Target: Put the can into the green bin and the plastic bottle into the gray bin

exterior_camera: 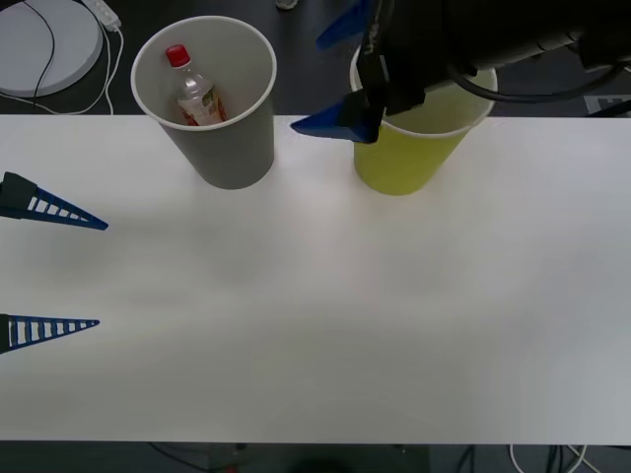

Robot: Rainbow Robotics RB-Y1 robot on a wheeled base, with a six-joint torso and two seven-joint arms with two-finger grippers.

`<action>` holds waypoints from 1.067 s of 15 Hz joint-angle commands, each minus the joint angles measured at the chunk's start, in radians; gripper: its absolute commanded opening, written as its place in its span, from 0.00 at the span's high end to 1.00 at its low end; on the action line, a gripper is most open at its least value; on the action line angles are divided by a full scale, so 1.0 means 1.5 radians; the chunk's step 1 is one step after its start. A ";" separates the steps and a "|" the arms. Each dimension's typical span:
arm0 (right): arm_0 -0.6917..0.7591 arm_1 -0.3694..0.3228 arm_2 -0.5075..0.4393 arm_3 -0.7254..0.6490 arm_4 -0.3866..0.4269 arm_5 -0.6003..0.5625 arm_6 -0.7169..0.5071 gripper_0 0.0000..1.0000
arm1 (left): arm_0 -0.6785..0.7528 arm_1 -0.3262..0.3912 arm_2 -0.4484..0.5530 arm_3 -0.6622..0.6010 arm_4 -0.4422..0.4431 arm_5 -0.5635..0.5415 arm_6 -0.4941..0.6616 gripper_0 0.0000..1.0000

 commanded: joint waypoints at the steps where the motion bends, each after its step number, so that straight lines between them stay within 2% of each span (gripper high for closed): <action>1: 0.091 -0.038 -0.057 -0.087 -0.017 0.001 0.016 0.00 | 0.000 0.000 0.000 0.000 0.000 0.000 0.000 0.00; 3: 0.145 -0.059 -0.092 -0.134 -0.034 0.003 0.030 0.00 | 0.000 0.000 0.000 0.000 0.000 0.000 0.000 0.00; 6: 0.212 -0.078 -0.143 -0.143 -0.107 0.002 0.119 0.00 | 0.000 0.000 0.000 0.000 0.000 0.000 0.000 0.00; 11: 0.343 -0.127 -0.224 -0.135 -0.247 0.002 0.301 0.00 | 0.000 0.000 0.000 0.000 0.000 0.000 0.000 0.00; 16: 0.467 -0.177 -0.276 -0.098 -0.372 0.002 0.499 0.00 | 0.000 0.000 0.000 0.000 0.000 0.000 0.000 0.00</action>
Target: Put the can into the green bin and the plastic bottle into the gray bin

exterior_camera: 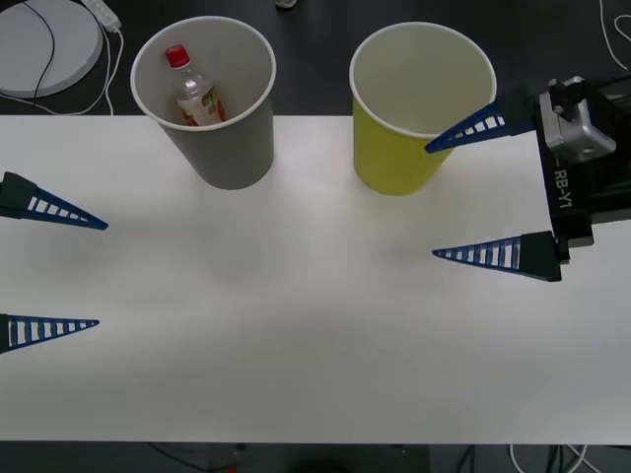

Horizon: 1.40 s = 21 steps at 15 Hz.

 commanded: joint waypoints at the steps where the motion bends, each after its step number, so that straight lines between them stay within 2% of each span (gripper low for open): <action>1: 0.059 -0.031 -0.018 0.030 -0.070 0.000 0.112 0.00 | 0.000 0.000 0.000 0.000 0.000 0.000 0.000 0.00; 4: 0.117 -0.065 -0.026 0.073 -0.143 0.000 0.231 0.00 | 0.000 0.000 0.000 0.000 0.000 0.000 0.000 0.00; 6: 0.153 -0.081 -0.033 0.097 -0.178 -0.006 0.296 0.00 | 0.000 0.000 0.000 0.000 0.000 0.000 0.000 0.00; 7: 0.166 -0.081 -0.046 0.103 -0.179 -0.017 0.316 0.00 | 0.000 0.000 0.000 0.000 0.000 0.000 0.000 0.00; 13: 0.247 -0.081 -0.130 0.133 -0.184 -0.116 0.341 0.00 | 0.000 0.000 0.000 0.000 0.000 0.000 0.000 0.00; 21: 0.303 -0.108 -0.142 0.195 -0.204 -0.151 0.372 0.00 | 0.000 0.000 0.000 0.000 0.000 0.000 0.000 0.00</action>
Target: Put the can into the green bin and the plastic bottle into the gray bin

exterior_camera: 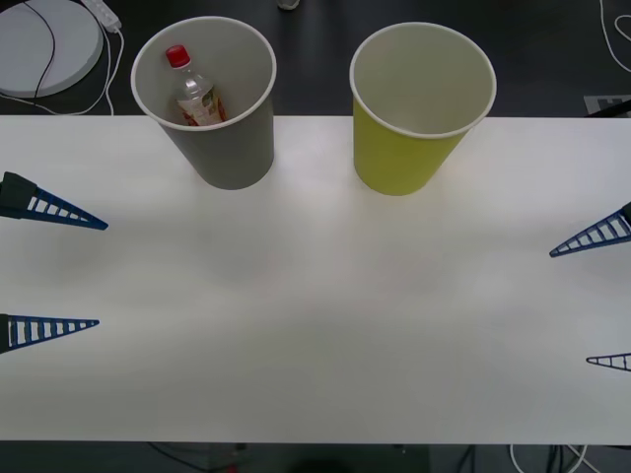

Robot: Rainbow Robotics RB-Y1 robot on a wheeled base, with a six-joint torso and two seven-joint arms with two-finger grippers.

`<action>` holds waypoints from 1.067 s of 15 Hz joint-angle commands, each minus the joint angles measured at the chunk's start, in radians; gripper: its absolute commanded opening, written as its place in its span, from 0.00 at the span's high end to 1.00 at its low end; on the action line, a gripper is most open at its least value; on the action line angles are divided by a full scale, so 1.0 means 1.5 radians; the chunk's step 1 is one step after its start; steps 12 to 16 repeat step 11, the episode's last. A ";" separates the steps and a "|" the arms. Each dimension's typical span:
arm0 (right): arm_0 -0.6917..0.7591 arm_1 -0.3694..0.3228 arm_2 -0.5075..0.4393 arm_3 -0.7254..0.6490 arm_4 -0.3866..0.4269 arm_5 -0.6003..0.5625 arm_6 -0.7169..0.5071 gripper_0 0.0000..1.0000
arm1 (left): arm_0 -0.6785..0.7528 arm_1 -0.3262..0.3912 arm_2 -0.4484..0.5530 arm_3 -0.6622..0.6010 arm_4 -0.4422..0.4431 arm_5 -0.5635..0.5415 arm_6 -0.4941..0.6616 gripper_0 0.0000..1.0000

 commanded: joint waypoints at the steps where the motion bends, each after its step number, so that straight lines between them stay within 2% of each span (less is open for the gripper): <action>1: 0.018 -0.007 0.000 0.010 -0.013 0.000 0.011 0.00 | 0.000 0.000 0.000 0.000 0.000 0.000 0.000 0.00; 16: 0.039 -0.008 -0.002 0.014 -0.022 0.000 0.021 0.00 | 0.000 0.000 0.000 0.000 0.000 0.000 0.000 0.00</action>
